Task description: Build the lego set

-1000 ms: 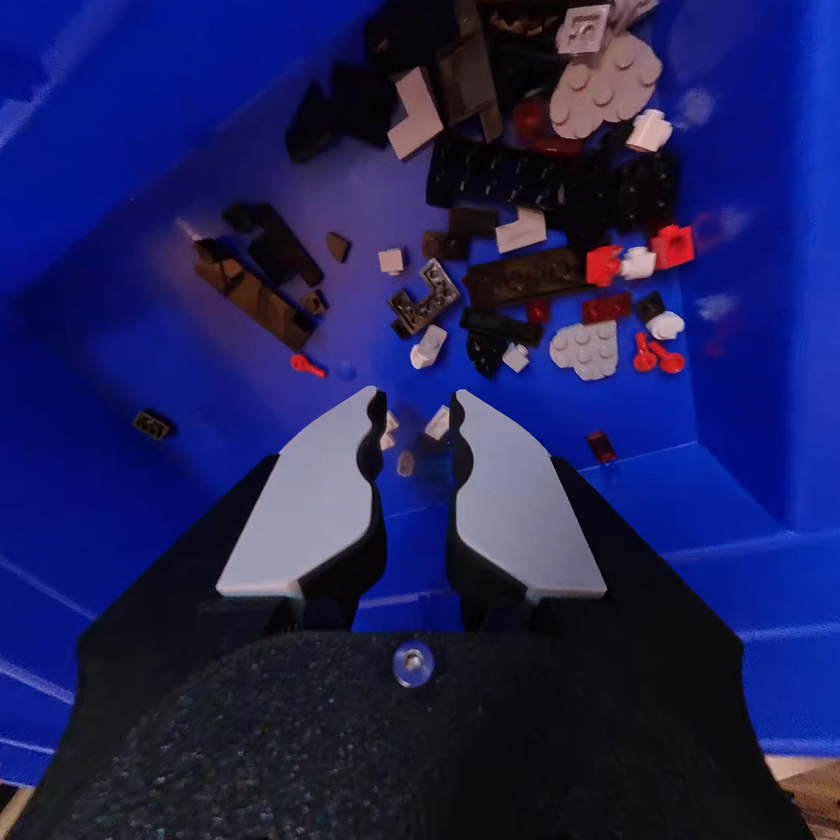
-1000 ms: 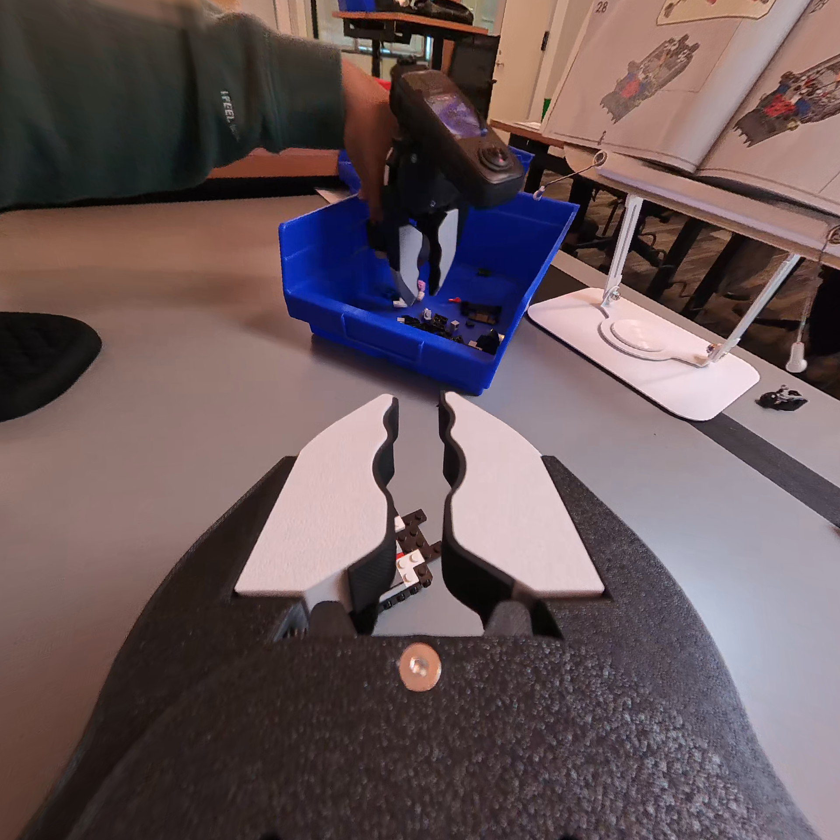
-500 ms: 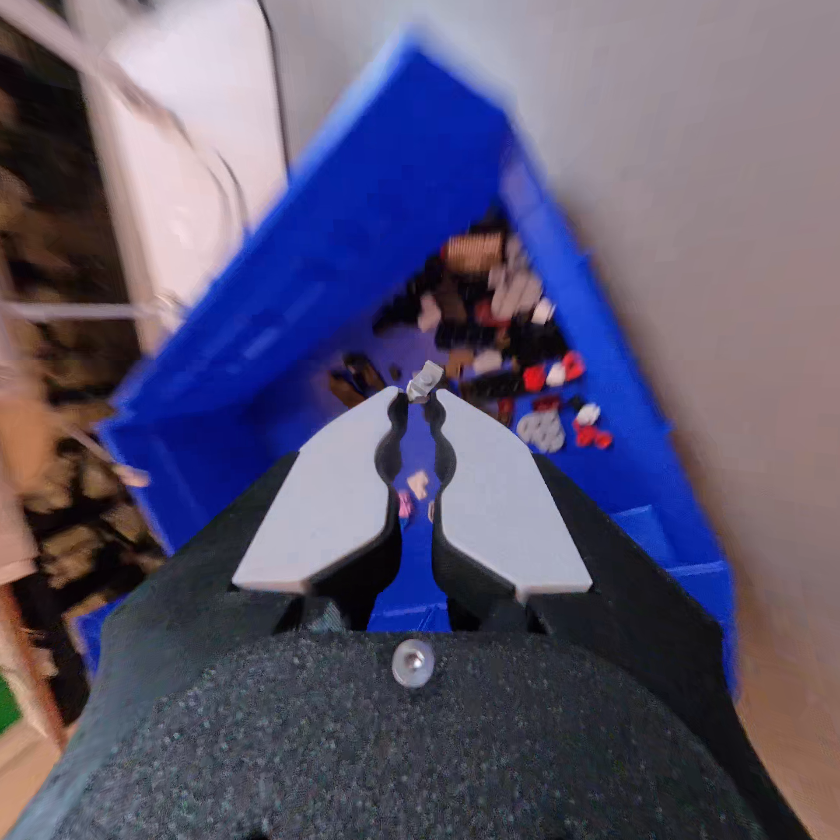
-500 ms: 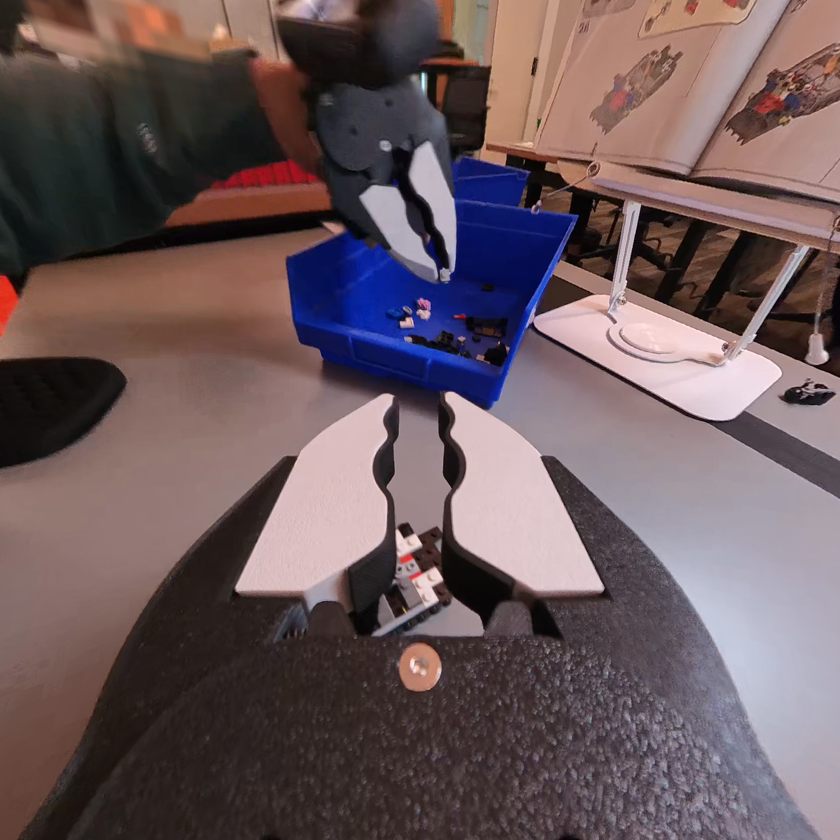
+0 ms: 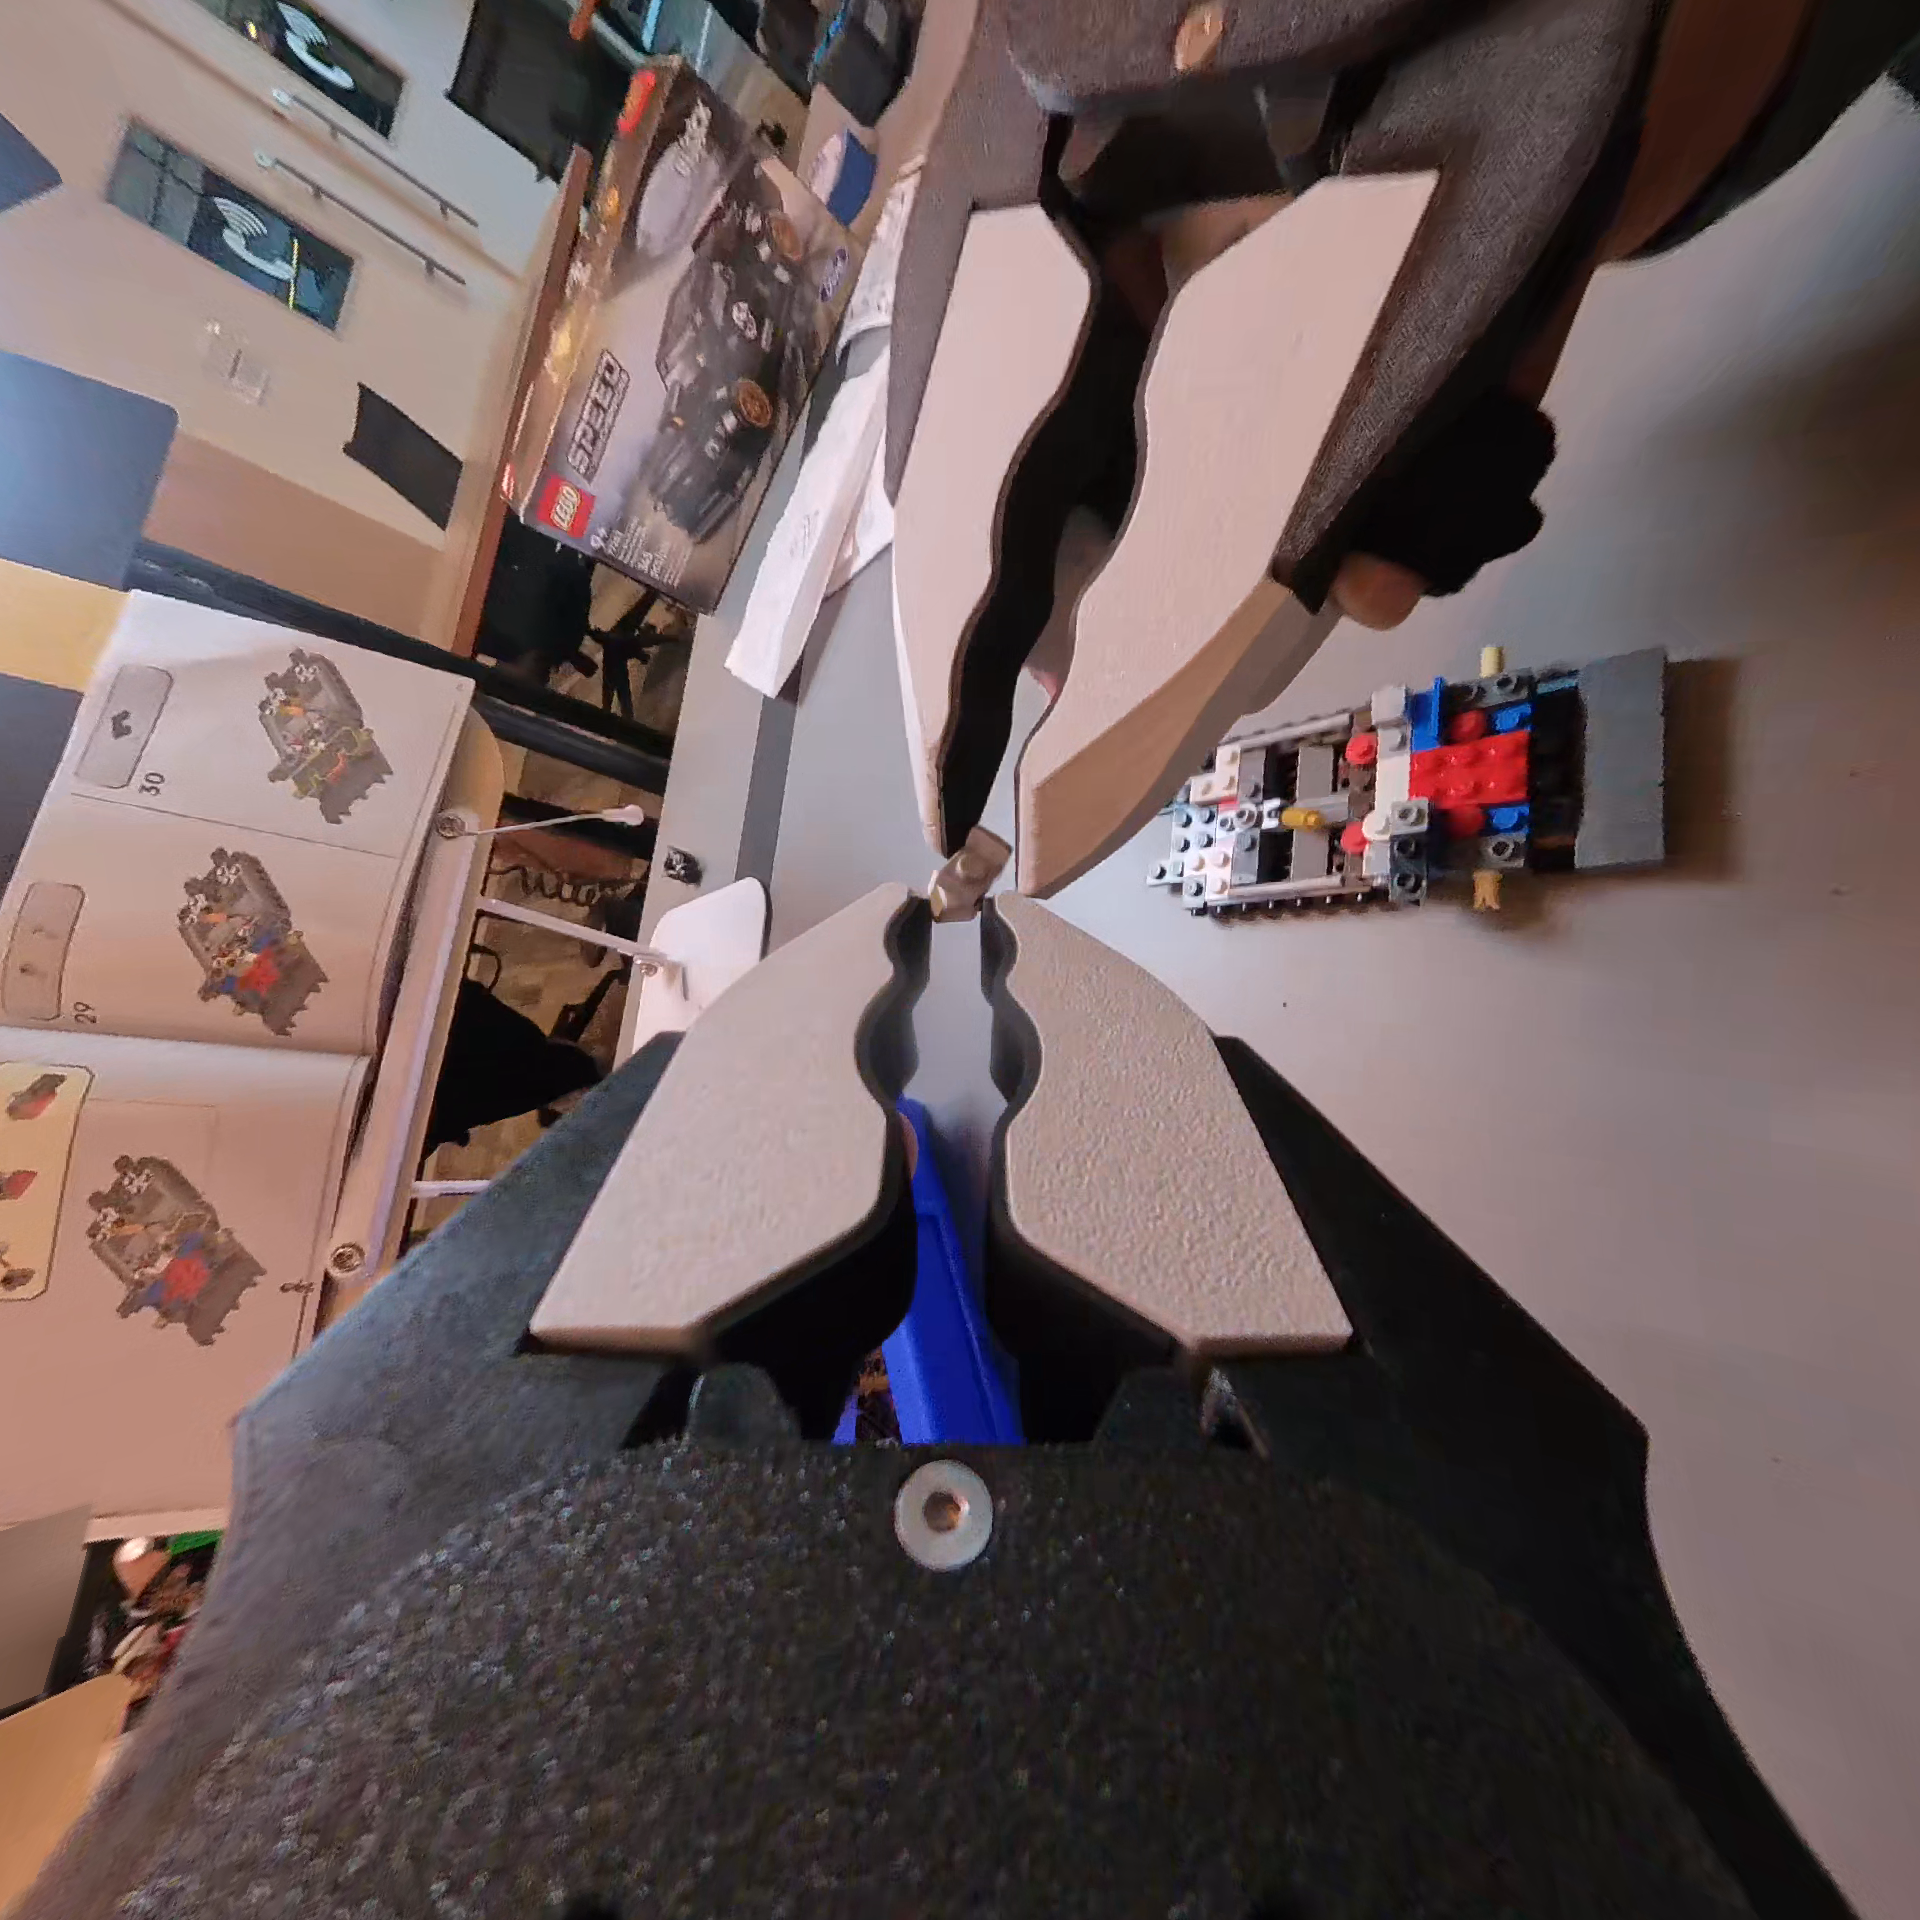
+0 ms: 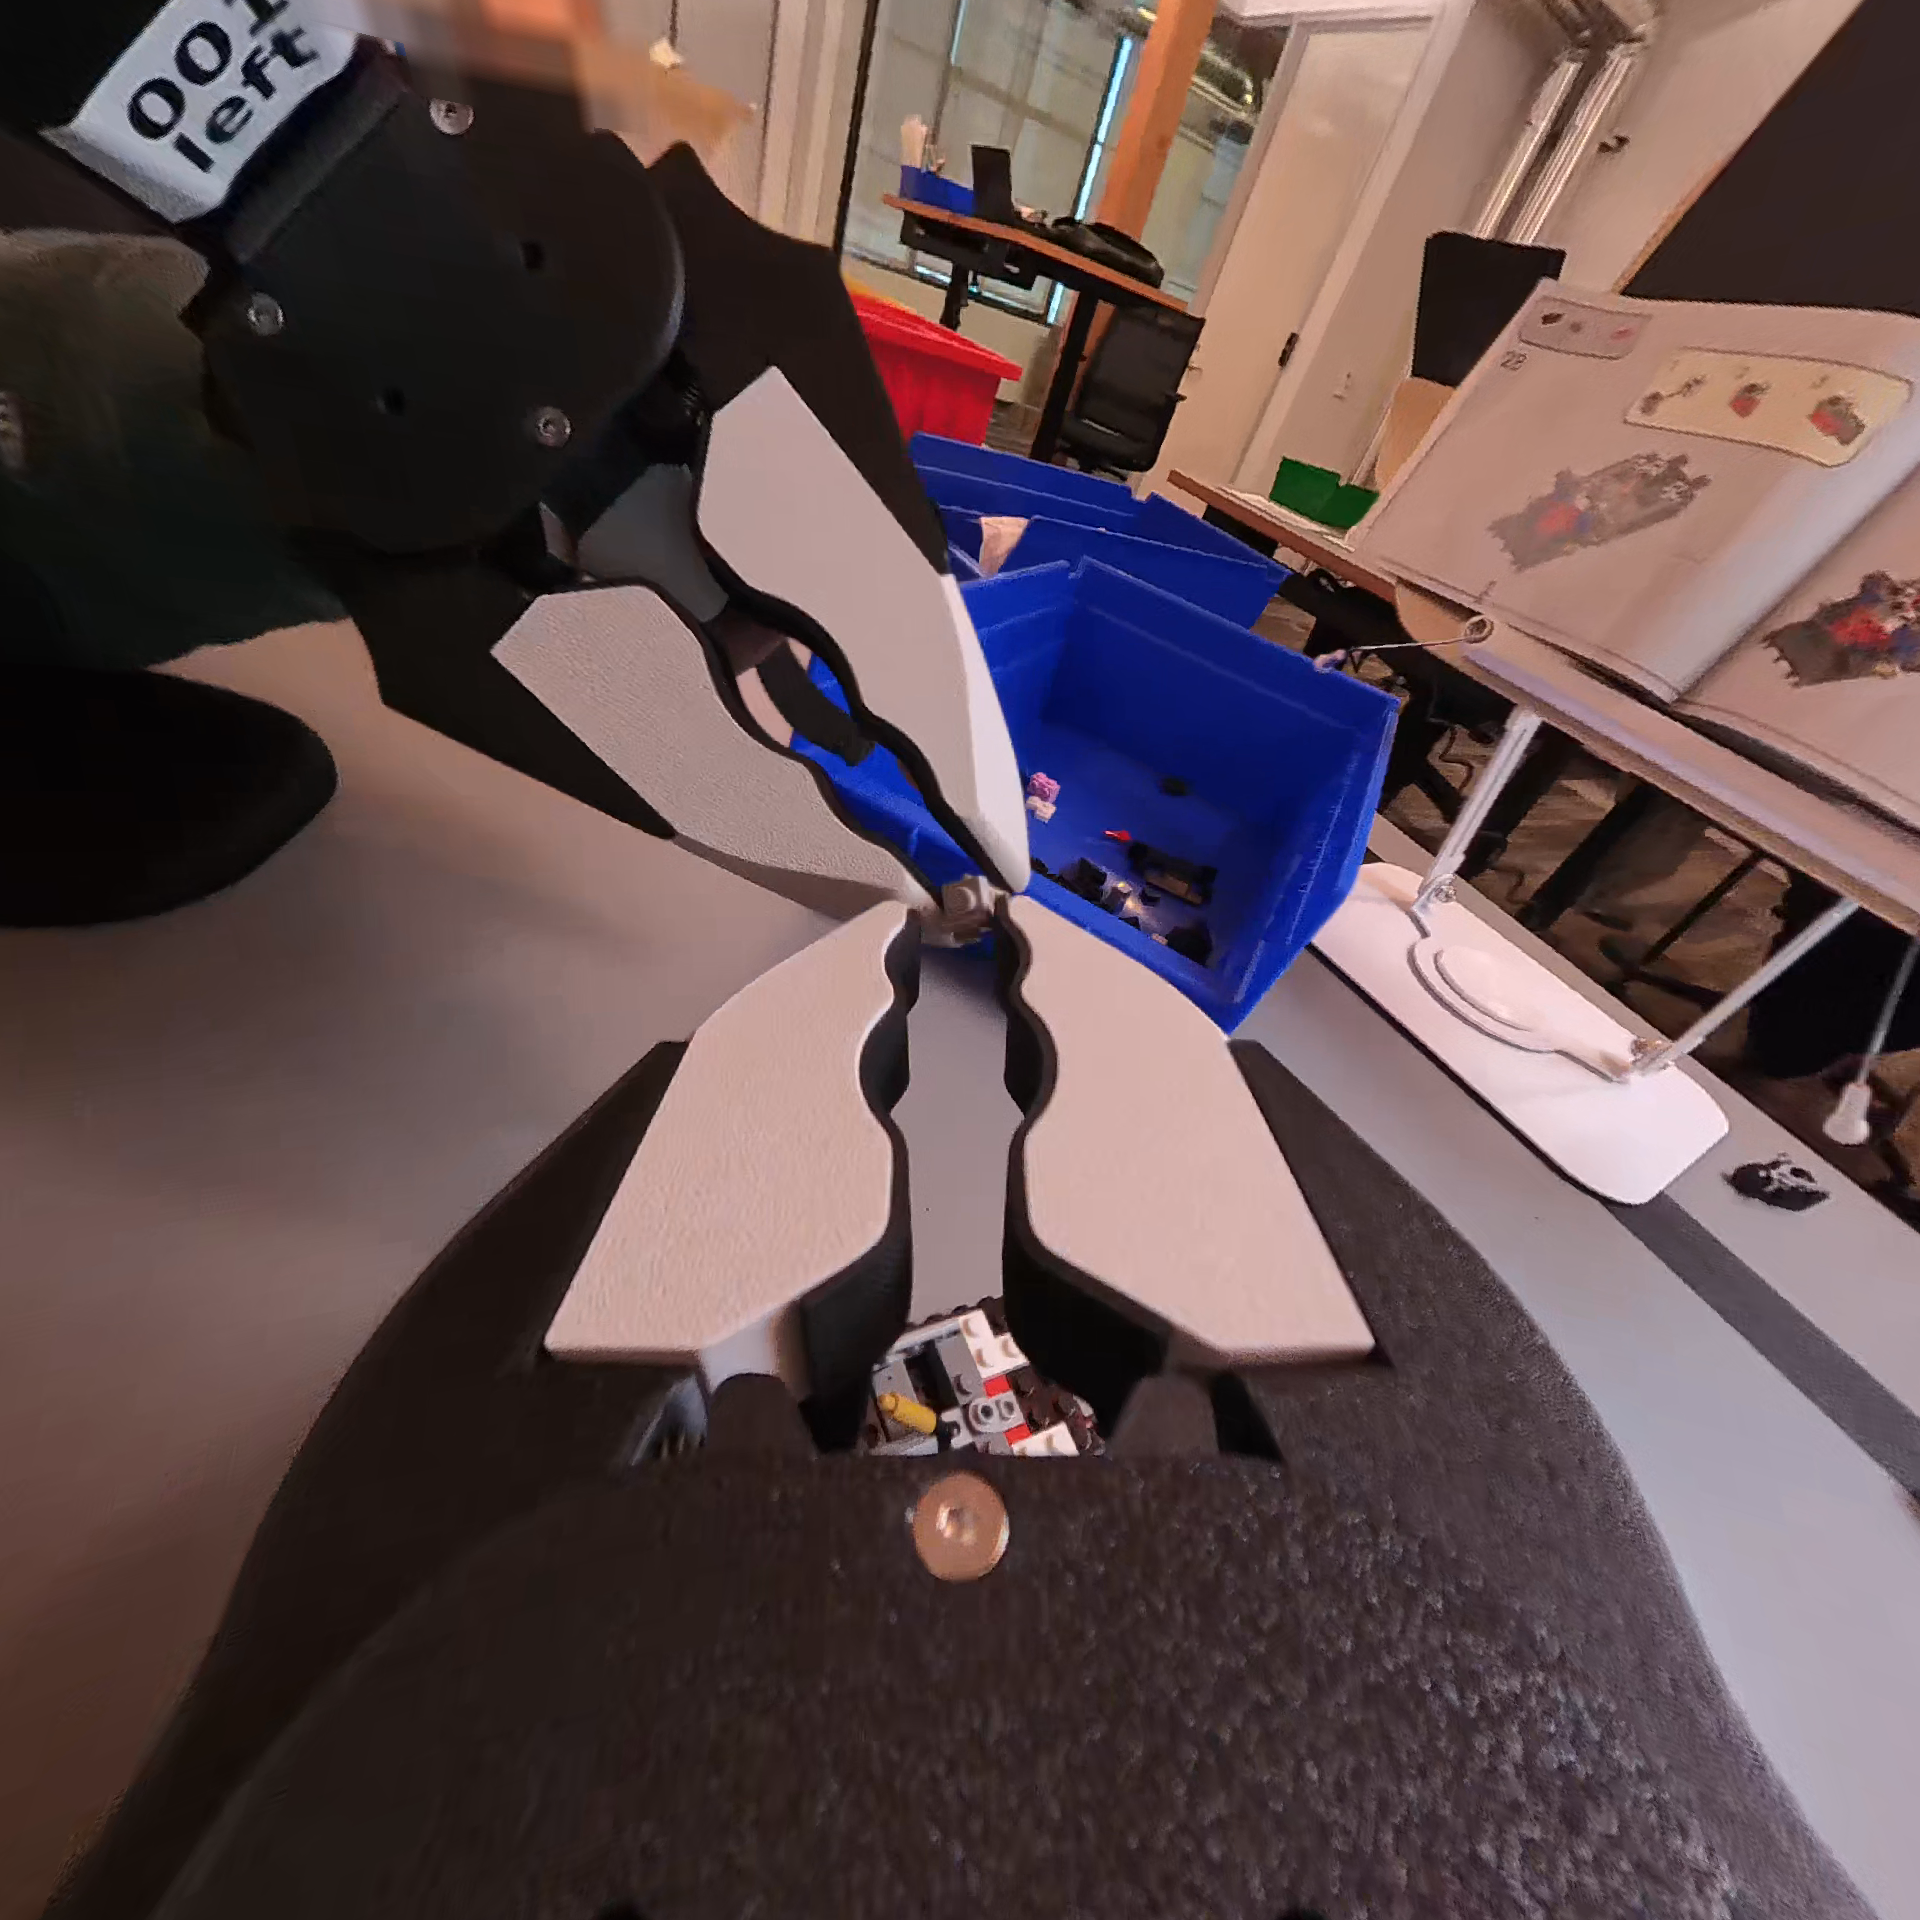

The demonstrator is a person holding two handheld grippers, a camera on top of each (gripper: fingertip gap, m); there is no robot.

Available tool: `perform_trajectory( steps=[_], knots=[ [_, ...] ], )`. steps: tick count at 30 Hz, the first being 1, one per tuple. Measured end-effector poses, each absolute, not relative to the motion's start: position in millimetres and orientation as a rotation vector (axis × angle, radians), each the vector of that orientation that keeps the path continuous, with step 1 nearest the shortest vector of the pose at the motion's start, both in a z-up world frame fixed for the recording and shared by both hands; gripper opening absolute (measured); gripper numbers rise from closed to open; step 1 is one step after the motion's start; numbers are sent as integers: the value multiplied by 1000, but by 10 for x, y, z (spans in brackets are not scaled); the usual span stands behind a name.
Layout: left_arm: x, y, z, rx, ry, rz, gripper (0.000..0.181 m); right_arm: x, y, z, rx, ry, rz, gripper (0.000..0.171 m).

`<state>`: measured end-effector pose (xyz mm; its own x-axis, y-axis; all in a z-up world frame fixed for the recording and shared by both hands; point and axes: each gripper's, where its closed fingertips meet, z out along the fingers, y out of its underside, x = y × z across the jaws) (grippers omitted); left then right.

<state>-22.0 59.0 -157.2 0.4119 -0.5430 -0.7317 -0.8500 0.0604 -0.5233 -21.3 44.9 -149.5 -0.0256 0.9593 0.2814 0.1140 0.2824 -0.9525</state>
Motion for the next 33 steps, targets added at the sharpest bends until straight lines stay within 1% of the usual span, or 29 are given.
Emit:
perform_trajectory(
  steps=[7, 13, 15, 17, 20, 23, 24, 27, 30, 31, 33],
  knots=[
    [-214, 516, -1700, -1643, 1263, 311, 9, -209, 402, -1588, -1018, -1519, 799, 8],
    [-191, 549, -1691, -1685, 1165, 190, 8, -173, 387, -1501, -997, -1488, 882, 7],
    [-547, 710, -1828, -1756, 1156, 437, 9, -128, 178, -1260, -933, -1449, 1044, 7],
    [-614, 685, -1871, -1810, 1083, 289, 8, -93, 126, -1138, -872, -1432, 994, 7],
    [-960, 794, -1515, -1766, 989, 441, 10, -57, 321, -1136, -934, -1364, 992, 7],
    [-1561, 995, -1345, -1967, 860, 508, 9, -97, 507, -1295, -1027, -1357, 995, 7],
    [-1780, 1063, -1382, -2056, 840, 538, 10, -119, 543, -1373, -1056, -1367, 987, 7],
    [-2193, 1174, -1655, -2298, 851, 517, 43, -165, 622, -1544, -1101, -1394, 921, 7],
    [-2362, 1202, -1834, -2381, 877, 492, 60, -170, 657, -1583, -1120, -1394, 911, 8],
    [-2358, 1192, -1857, -2381, 887, 482, 62, -167, 670, -1582, -1123, -1389, 911, 8],
    [-2286, 1173, -1821, -2332, 904, 476, 60, -161, 701, -1570, -1133, -1370, 918, 8]
  ],
)
